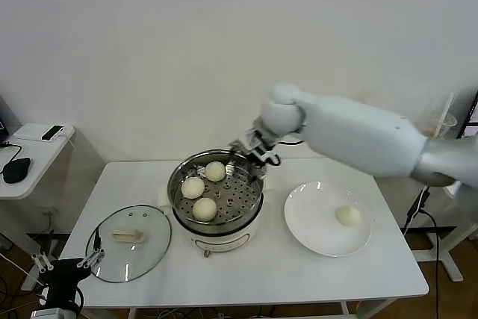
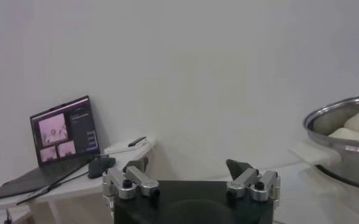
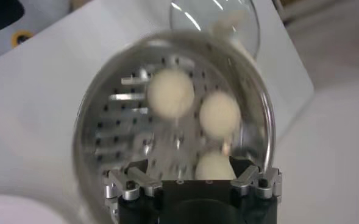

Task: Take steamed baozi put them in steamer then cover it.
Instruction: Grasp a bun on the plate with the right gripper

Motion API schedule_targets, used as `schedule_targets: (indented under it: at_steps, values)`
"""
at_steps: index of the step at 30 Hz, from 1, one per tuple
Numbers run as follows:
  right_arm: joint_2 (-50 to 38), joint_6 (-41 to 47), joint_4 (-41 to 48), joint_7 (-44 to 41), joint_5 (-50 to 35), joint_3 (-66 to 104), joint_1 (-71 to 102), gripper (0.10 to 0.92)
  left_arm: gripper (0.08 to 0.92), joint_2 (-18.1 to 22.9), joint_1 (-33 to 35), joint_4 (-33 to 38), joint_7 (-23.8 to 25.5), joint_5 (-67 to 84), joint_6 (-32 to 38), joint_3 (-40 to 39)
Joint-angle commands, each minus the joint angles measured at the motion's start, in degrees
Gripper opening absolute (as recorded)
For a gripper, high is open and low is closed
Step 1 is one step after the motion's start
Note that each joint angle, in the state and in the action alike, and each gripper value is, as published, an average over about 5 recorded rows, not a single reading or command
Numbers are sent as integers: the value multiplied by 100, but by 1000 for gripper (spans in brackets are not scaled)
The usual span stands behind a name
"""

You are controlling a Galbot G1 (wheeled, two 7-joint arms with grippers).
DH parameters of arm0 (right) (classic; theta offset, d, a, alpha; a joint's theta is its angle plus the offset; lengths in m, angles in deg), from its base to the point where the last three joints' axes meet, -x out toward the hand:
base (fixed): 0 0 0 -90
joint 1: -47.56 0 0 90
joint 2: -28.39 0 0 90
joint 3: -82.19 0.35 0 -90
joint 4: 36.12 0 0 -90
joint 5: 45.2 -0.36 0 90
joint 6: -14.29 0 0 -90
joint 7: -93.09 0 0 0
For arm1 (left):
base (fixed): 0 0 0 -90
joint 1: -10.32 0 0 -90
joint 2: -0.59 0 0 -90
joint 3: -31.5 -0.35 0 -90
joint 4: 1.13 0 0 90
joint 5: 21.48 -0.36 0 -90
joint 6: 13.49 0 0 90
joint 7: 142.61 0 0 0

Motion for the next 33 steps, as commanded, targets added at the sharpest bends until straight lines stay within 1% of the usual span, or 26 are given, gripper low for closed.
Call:
schedule_targets:
  at_steps: [1, 7, 14, 22, 33]
  values:
    - [-2463, 1212, -588, -106, 186, 296, 235, 823, 823, -87, -6, -10, 10, 15, -8, -33]
    - [-3250, 1017, -700, -221, 563, 883, 1217, 823, 823, -104, -65, -33, 24, 12, -35, -102]
    - [-3455, 711, -375, -327, 1072, 2172, 2937, 823, 823, -138, -101, -72, 38, 12, -80, -110]
    - [-3192, 576, -29, -301, 1575, 2904, 3815, 823, 823, -94, -96, -62, 39, -16, -96, -140]
    - [-2246, 385, 933, -161, 1881, 3205, 4012, 823, 823, -106, -7, -45, 41, 2, -92, -18]
